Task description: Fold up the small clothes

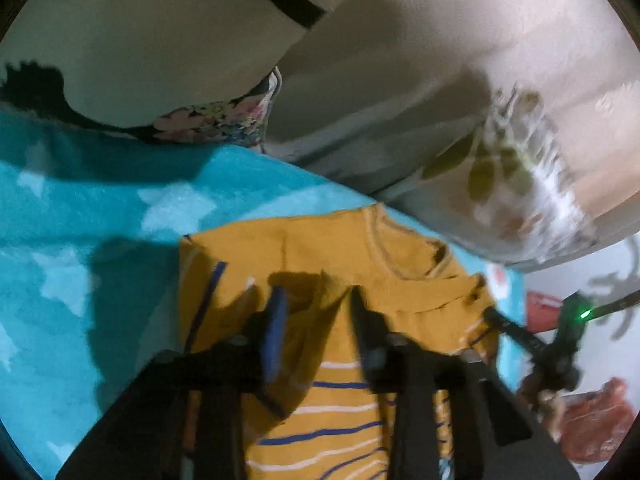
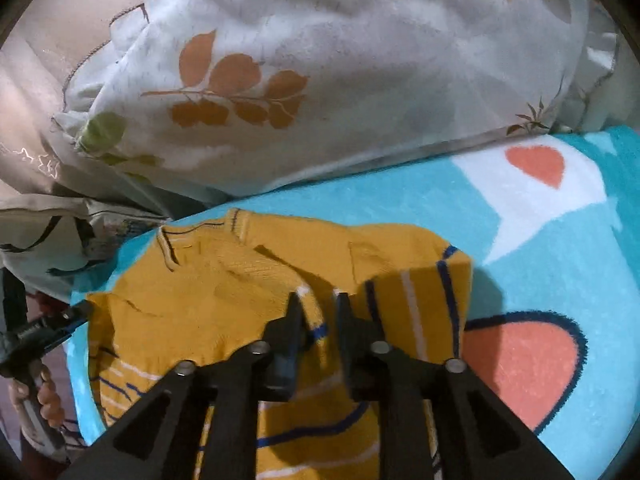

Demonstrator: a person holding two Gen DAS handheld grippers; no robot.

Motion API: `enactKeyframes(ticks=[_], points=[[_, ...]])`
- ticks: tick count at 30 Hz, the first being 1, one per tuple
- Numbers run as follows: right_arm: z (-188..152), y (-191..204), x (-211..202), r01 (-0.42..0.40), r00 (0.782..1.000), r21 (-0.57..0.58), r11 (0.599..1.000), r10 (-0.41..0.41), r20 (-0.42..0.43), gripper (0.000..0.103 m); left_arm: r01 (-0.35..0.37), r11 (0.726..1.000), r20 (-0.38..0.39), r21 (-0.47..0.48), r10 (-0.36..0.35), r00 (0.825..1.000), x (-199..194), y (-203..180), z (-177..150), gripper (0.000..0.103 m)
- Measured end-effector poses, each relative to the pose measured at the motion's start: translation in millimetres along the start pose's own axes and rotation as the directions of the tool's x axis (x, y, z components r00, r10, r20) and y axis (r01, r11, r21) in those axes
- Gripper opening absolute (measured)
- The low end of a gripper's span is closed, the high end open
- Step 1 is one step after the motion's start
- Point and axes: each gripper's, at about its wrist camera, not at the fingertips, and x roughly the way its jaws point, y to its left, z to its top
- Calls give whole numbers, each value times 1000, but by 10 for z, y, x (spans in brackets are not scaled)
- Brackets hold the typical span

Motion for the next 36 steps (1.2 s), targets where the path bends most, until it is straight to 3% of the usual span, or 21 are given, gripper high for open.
enactKeyframes(ticks=[1, 3, 7, 10, 13, 14, 16, 17, 18, 19, 21, 22, 26, 32, 36], points=[[-20, -2, -58, -6, 1000, 3, 1000, 6, 18, 40, 7, 1000, 13, -3, -7, 1000, -47, 28, -14, 57], [-38, -8, -203, -10, 998, -6, 1000, 10, 57, 51, -8, 1000, 25, 11, 8, 1000, -141, 78, -77, 63], [-122, -85, -463, 3, 996, -35, 999, 0, 94, 55, -71, 995, 9, 75, 70, 997, -243, 186, -271, 70], [-340, -148, -585, 9, 996, -49, 999, -5, 87, 57, -154, 971, 17, 185, 154, 988, -228, 117, -475, 75], [-557, -133, -538, 51, 997, -90, 995, -45, 66, 57, -194, 935, 8, 296, 201, 980, -70, -52, -551, 75], [-604, -124, -497, 64, 997, -98, 993, -58, 57, 57, -231, 914, 14, 333, 240, 971, 9, -125, -545, 75], [-663, -134, -386, 77, 997, -88, 993, -75, 30, 57, -379, 846, 65, 376, 384, 921, 193, -208, -443, 74], [-668, -145, -336, 89, 996, -81, 993, -87, 30, 57, -417, 833, 82, 363, 417, 905, 237, -194, -380, 72], [-656, -171, -306, 118, 992, -73, 990, -115, 46, 57, -448, 838, 85, 310, 445, 891, 279, -110, -268, 69], [-627, -180, -263, 138, 989, -68, 988, -135, 55, 57, -443, 863, 62, 244, 442, 895, 296, 7, -171, 69], [-566, -296, -257, 176, 982, -20, 984, -175, 67, 57, -383, 918, 9, 105, 385, 923, 282, 245, -44, 68], [-543, -356, -273, 176, 982, 8, 984, -176, 70, 57, -361, 930, -1, 73, 362, 932, 255, 314, -22, 68], [-579, -556, -502, 133, 986, 79, 988, -140, 89, 57, -295, 953, 15, 67, 295, 956, 84, 335, -139, 69], [-914, -521, -748, 76, 995, 3, 997, -76, 60, 57, -163, 987, -6, 11, 163, 987, -288, 455, -620, 72], [-1246, -412, -640, 42, 999, -54, 998, -42, 6, 57, -101, 995, -51, 21, 102, 994, -341, 494, -1086, 76]])
